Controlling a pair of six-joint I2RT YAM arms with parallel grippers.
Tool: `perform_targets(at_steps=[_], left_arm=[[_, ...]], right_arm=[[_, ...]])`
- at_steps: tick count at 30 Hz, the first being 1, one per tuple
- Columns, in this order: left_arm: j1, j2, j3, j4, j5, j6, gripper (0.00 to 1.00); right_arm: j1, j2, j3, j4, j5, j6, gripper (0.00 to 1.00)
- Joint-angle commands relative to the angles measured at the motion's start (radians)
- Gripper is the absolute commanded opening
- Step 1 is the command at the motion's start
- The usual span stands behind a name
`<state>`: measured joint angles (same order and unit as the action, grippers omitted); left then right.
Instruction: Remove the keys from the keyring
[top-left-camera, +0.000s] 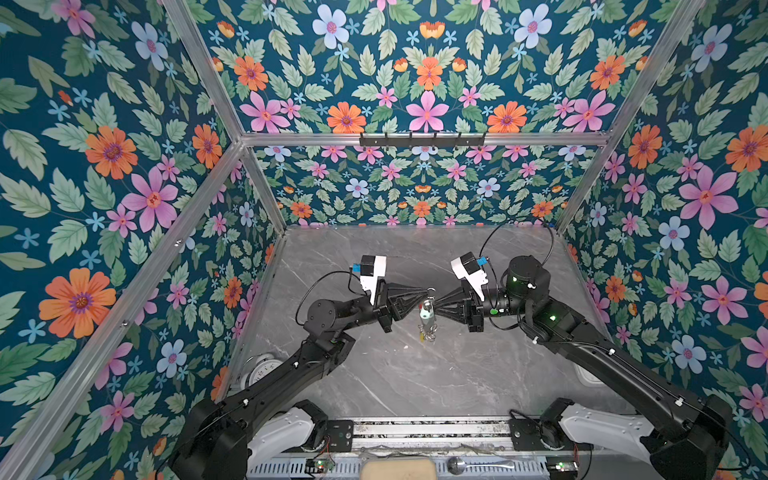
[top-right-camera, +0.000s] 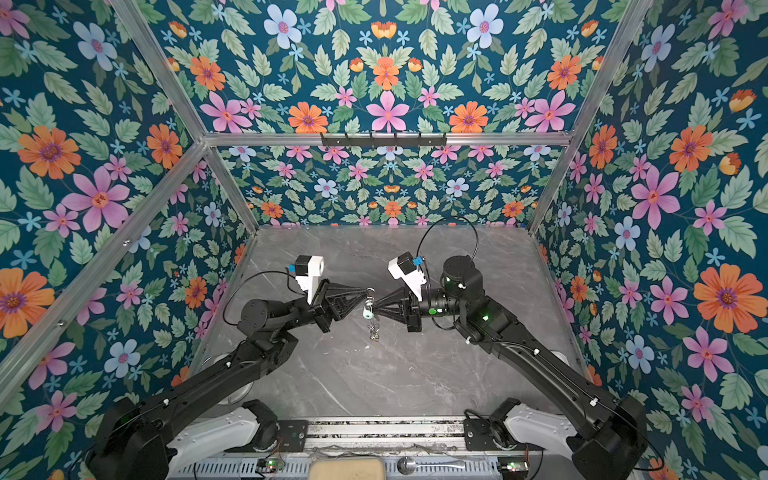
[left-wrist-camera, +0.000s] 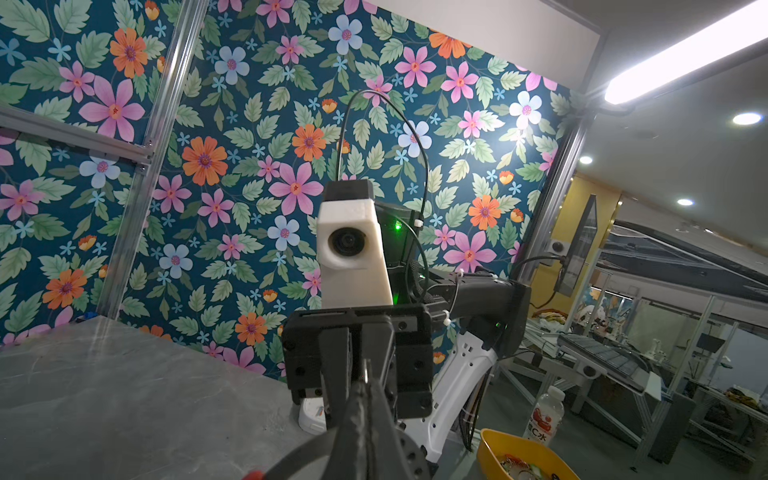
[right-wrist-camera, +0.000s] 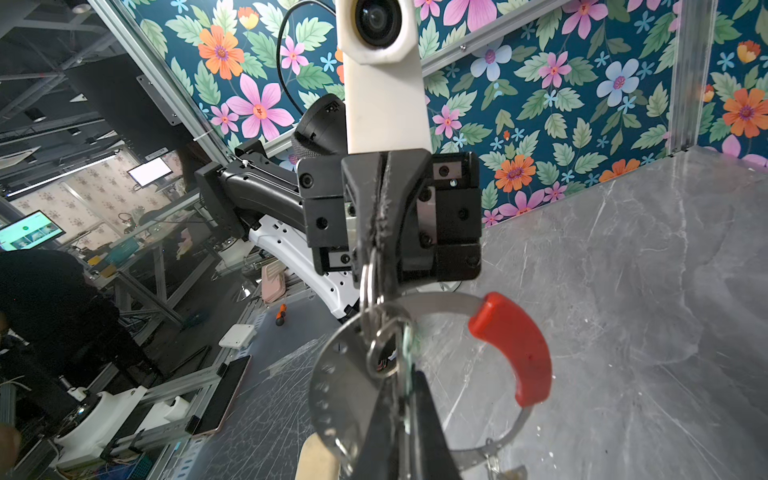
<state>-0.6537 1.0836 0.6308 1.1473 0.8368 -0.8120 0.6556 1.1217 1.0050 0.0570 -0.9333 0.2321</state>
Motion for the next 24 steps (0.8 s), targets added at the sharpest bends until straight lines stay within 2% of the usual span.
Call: perform_targets(at_steps=[1, 8, 9, 12, 13, 15, 18, 21, 24], left_arm=[[0.000, 0.012, 0.004, 0.224, -0.031, -0.066, 0.00], [0.001, 0.011, -0.002, 0.198, -0.013, -0.057, 0.00], [0.000, 0.009, -0.001, 0.184, -0.014, -0.050, 0.00], [0.001, 0.001, -0.003, 0.172, -0.015, -0.036, 0.00], [0.000, 0.002, -0.001, 0.166, -0.015, -0.031, 0.00], [0.001, 0.002, -0.004, 0.173, -0.022, -0.026, 0.00], [0.001, 0.003, -0.012, 0.194, -0.037, -0.022, 0.00], [-0.001, 0.016, -0.018, 0.221, -0.059, -0.018, 0.00], [-0.001, 0.025, -0.024, 0.247, -0.082, -0.018, 0.00]], right_arm=[[0.007, 0.013, -0.002, -0.037, 0.053, 0.015, 0.00], [0.010, -0.003, 0.010, -0.052, 0.106, 0.017, 0.00], [0.009, -0.013, 0.016, -0.066, 0.115, 0.010, 0.04], [0.009, -0.057, 0.033, -0.108, 0.140, -0.020, 0.38], [0.009, -0.075, 0.041, -0.123, 0.147, -0.033, 0.45], [0.009, -0.108, 0.051, -0.139, 0.176, -0.048, 0.52], [0.010, -0.150, 0.048, -0.088, 0.224, -0.017, 0.55], [0.009, -0.155, 0.019, 0.070, 0.275, 0.080, 0.56], [0.010, -0.121, 0.003, 0.219, 0.278, 0.191, 0.56]])
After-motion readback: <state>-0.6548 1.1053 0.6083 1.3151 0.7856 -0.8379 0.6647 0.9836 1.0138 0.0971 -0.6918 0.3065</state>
